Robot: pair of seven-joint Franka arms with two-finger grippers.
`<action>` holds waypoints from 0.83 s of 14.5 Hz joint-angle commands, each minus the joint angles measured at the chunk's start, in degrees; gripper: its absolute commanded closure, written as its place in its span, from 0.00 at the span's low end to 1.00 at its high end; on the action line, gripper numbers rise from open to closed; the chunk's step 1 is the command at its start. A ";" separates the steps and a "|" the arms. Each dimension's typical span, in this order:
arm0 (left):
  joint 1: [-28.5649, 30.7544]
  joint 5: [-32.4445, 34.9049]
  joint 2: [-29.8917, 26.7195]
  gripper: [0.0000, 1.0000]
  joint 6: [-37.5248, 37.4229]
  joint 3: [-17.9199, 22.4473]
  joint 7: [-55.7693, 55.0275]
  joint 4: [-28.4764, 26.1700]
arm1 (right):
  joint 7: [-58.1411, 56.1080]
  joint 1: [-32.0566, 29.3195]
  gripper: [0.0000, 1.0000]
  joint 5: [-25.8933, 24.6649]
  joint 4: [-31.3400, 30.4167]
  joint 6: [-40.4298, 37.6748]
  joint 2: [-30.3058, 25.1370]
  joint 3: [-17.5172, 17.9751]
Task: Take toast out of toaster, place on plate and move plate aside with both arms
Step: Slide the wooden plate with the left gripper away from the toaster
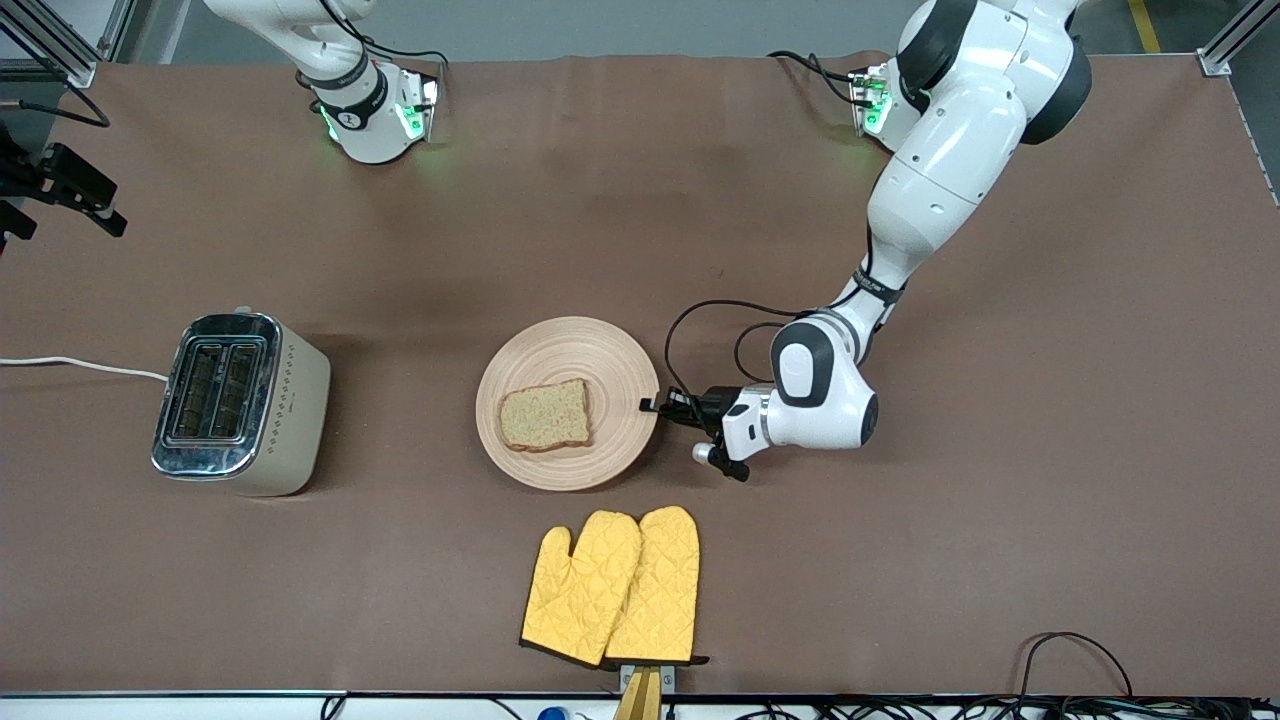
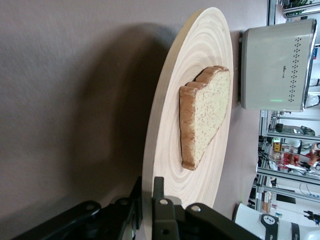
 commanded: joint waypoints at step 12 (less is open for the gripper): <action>19.87 5.77 -10.34 1.00 -13.48 -0.09 -3.67 -0.14 | 3.29 -1.23 0.00 -0.77 8.61 -1.37 7.03 1.00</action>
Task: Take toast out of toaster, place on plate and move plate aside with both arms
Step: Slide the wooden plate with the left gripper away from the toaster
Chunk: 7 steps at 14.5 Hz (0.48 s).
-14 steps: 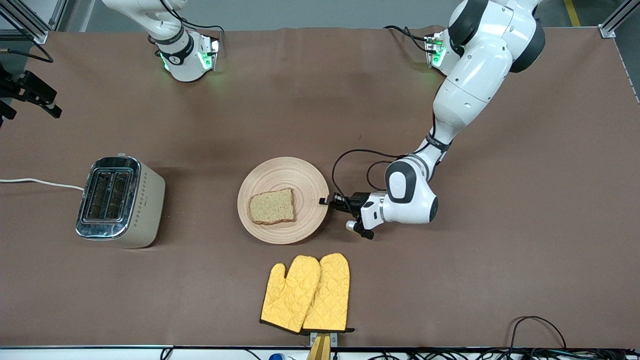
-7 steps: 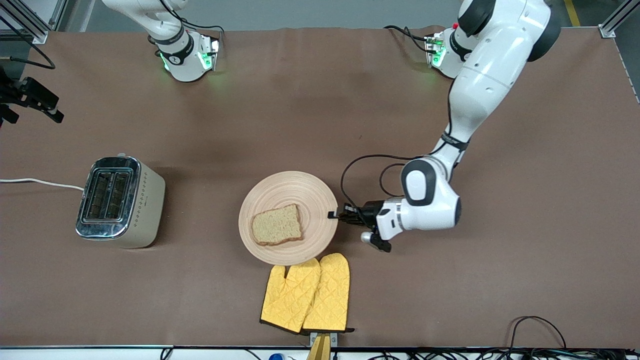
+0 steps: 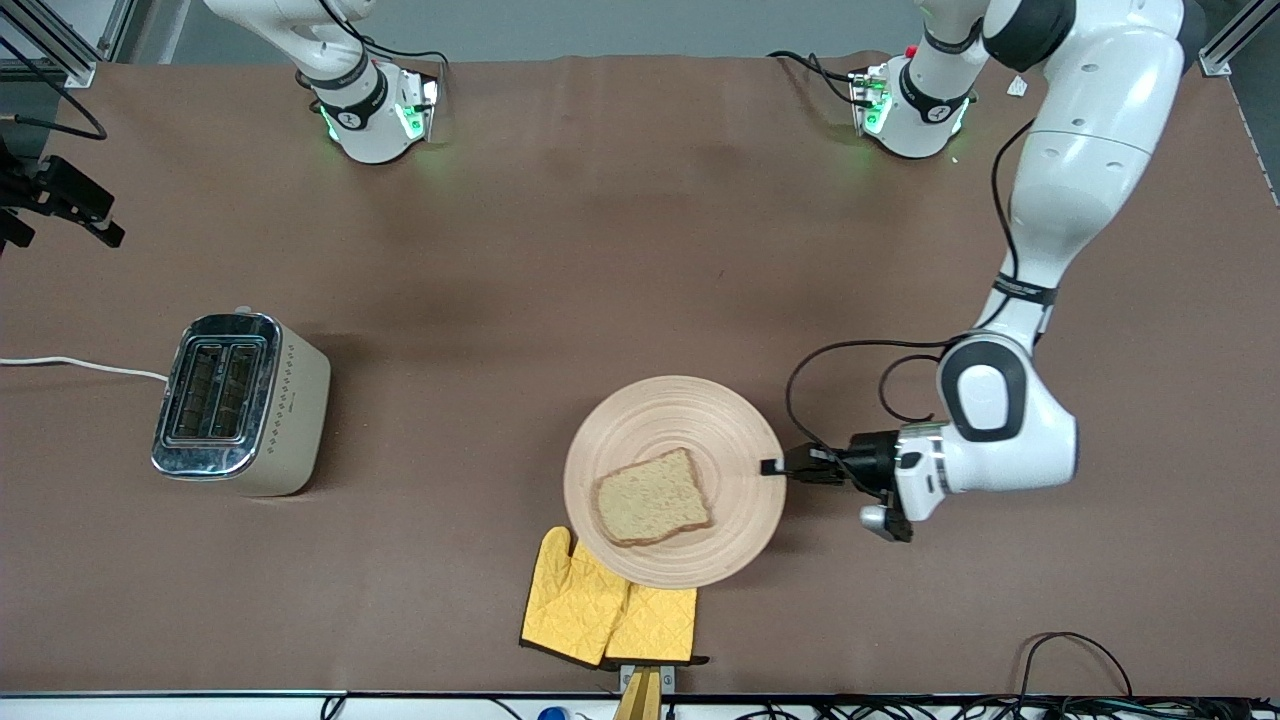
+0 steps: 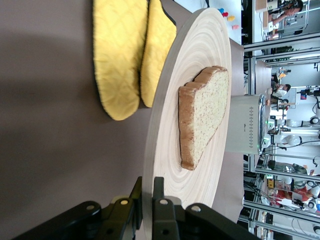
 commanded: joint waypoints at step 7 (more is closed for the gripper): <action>15.11 5.32 -0.69 1.00 -18.64 -0.78 3.35 1.32 | 0.50 -1.44 0.00 -0.75 9.40 -1.13 8.52 0.55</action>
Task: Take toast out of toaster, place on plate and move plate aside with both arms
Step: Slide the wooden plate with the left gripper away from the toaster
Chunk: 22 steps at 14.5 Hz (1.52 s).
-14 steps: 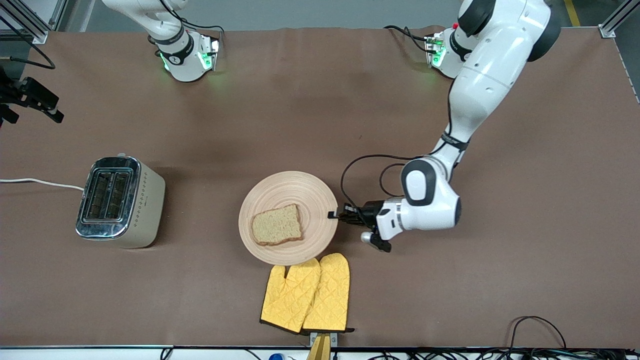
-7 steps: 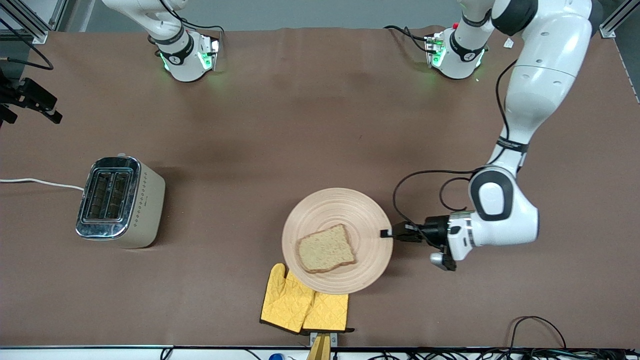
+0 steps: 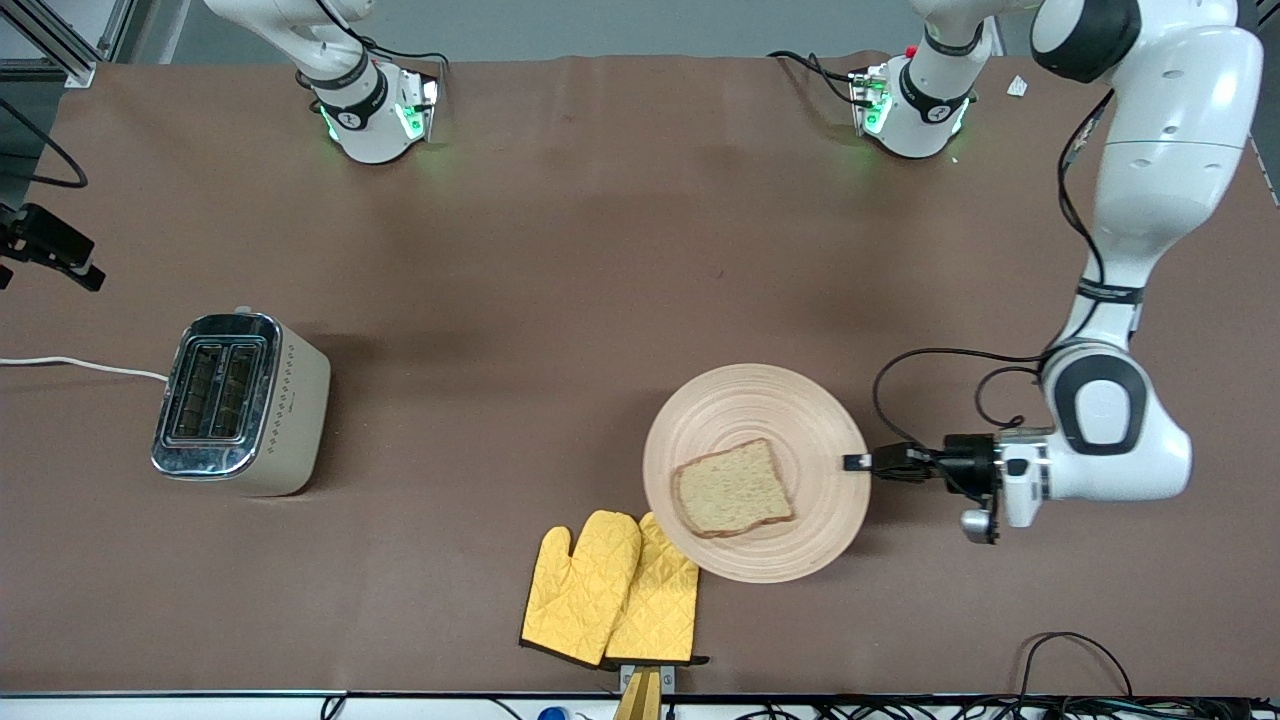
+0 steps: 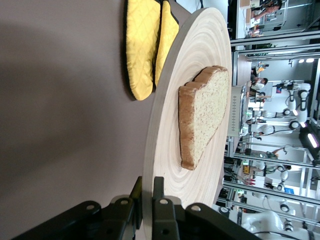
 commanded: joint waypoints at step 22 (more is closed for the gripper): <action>18.81 27.92 5.85 0.26 -11.25 0.31 9.92 0.64 | -0.31 -0.99 0.00 -0.20 -0.10 -3.82 -1.24 1.24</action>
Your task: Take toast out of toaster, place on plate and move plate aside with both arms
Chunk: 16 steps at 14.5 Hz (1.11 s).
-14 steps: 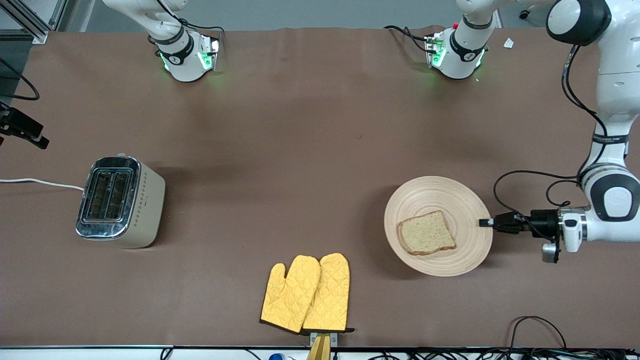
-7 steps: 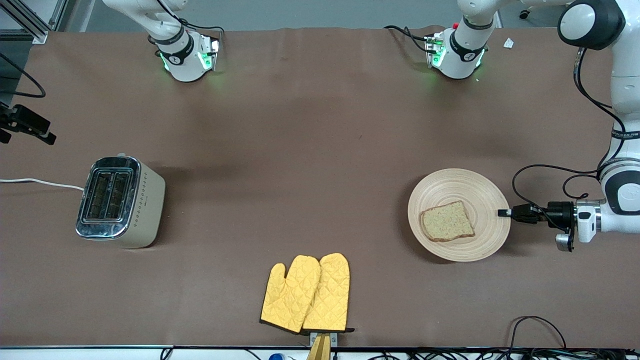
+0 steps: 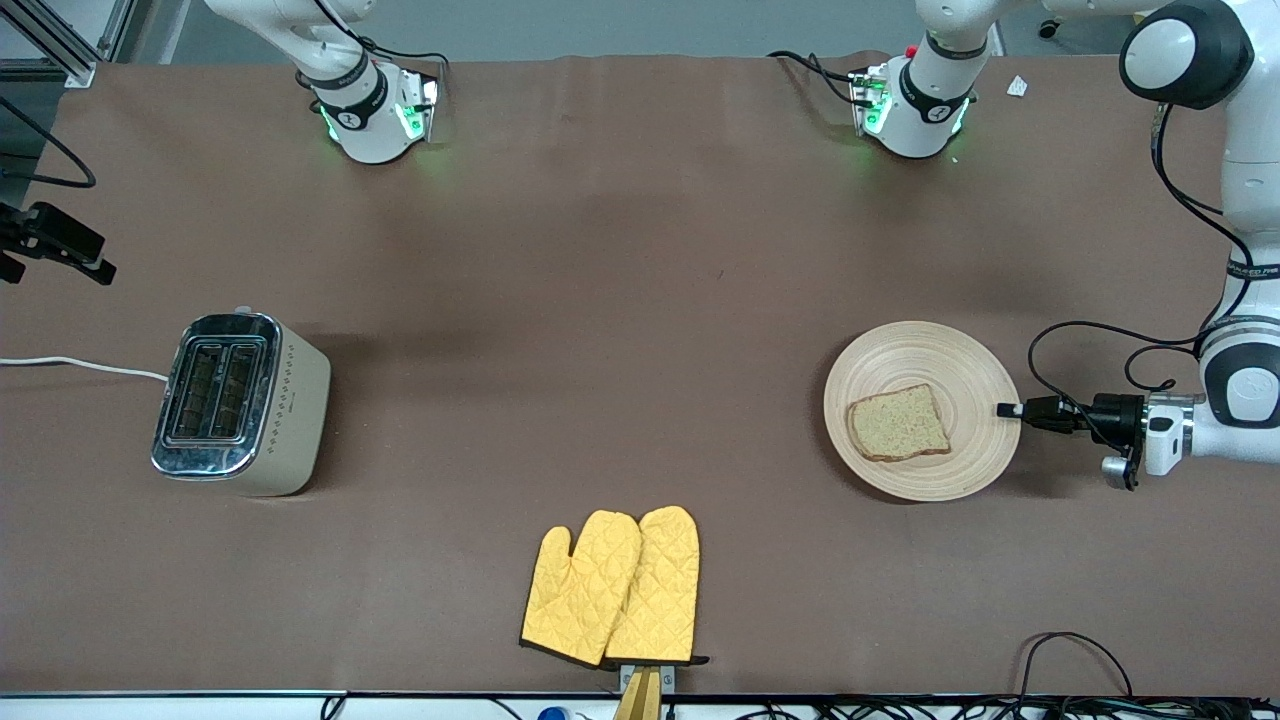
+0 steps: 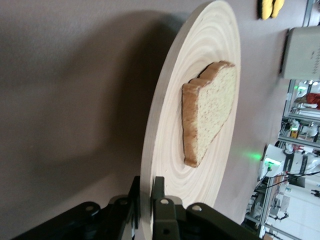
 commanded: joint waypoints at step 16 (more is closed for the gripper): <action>-13.03 14.31 -20.83 0.00 0.68 -0.95 -33.58 6.62 | -0.23 -0.22 0.00 -0.23 -0.31 -0.96 -1.75 0.16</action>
